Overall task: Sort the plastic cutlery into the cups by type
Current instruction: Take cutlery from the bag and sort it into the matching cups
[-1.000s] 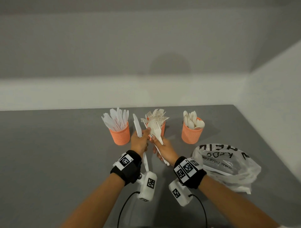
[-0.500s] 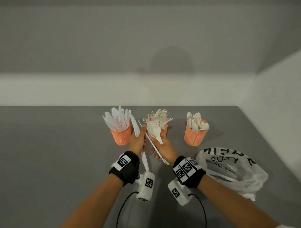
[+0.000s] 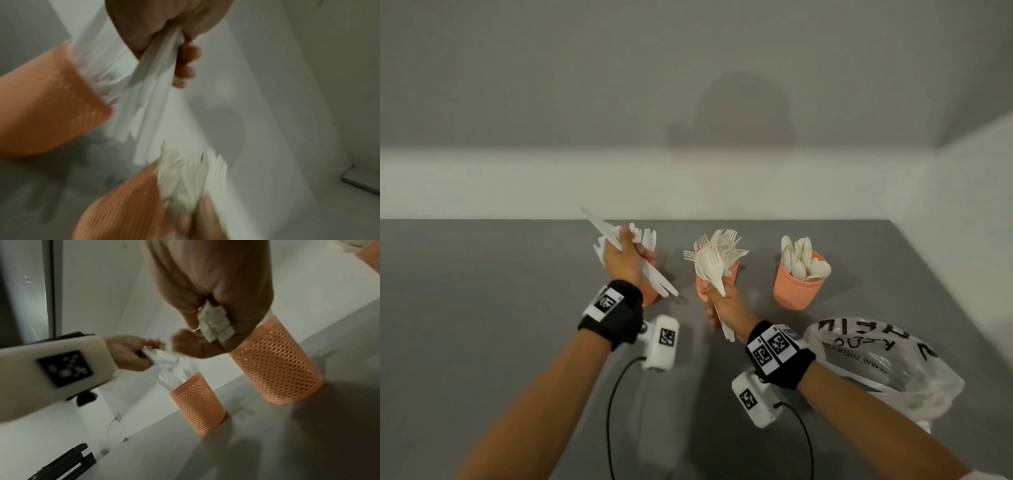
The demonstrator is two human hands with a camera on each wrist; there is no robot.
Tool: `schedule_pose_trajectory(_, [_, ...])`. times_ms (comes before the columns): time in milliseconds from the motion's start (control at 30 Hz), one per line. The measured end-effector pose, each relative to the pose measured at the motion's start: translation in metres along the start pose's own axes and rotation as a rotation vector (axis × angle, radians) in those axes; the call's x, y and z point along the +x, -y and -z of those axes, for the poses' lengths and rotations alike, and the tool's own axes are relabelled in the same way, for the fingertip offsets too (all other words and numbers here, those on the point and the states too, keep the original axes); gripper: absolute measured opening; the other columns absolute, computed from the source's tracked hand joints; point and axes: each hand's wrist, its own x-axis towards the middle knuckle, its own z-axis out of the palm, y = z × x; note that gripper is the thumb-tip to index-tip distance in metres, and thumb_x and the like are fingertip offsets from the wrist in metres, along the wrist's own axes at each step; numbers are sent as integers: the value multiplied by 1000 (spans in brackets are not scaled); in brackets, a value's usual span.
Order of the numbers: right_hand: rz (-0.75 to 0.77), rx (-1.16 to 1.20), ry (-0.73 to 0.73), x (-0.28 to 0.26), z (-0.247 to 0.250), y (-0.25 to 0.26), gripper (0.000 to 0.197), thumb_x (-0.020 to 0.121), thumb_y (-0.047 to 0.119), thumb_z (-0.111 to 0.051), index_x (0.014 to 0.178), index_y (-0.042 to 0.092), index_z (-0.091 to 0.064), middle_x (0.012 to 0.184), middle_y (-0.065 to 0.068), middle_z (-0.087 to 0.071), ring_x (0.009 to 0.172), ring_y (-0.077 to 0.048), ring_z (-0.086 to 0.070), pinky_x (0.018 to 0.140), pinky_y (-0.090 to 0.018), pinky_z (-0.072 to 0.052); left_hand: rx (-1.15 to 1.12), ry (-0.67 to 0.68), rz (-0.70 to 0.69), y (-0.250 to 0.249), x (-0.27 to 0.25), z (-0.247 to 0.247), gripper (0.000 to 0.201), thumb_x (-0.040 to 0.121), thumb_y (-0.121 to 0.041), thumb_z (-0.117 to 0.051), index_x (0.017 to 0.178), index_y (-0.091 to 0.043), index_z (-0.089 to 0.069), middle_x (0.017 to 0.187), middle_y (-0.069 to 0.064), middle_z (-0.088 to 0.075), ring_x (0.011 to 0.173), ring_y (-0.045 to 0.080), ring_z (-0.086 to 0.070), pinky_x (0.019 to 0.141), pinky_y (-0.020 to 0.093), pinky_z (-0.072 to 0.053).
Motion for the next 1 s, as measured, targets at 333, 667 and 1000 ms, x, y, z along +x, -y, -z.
schedule_pose_trajectory(333, [-78,78,29,5,3,11,25,98,39,-40,82,23,-51,52,4,-29,33,-2,-24,33,-13,-21,271,3,-381,-24,55,-13,46,86,-44,-58,59,-10,-42,52,6,-41,43,14,-42,44,16,-40])
schedule_pose_trajectory(667, [-66,51,9,9,5,13,26,98,37,-41,89,16,-53,52,1,-32,32,-2,-26,33,-12,-23,635,146,-433,28,60,5,42,87,-12,-59,125,-18,-42,83,4,-56,76,23,-59,83,30,-47])
schedule_pose_trajectory(1000, [-29,45,11,3,5,19,21,99,34,-38,93,20,-53,54,0,-33,32,-3,-26,34,-14,-22,1145,297,-841,30,66,12,54,87,-29,-25,90,6,-65,82,27,-62,67,40,-61,64,45,-50])
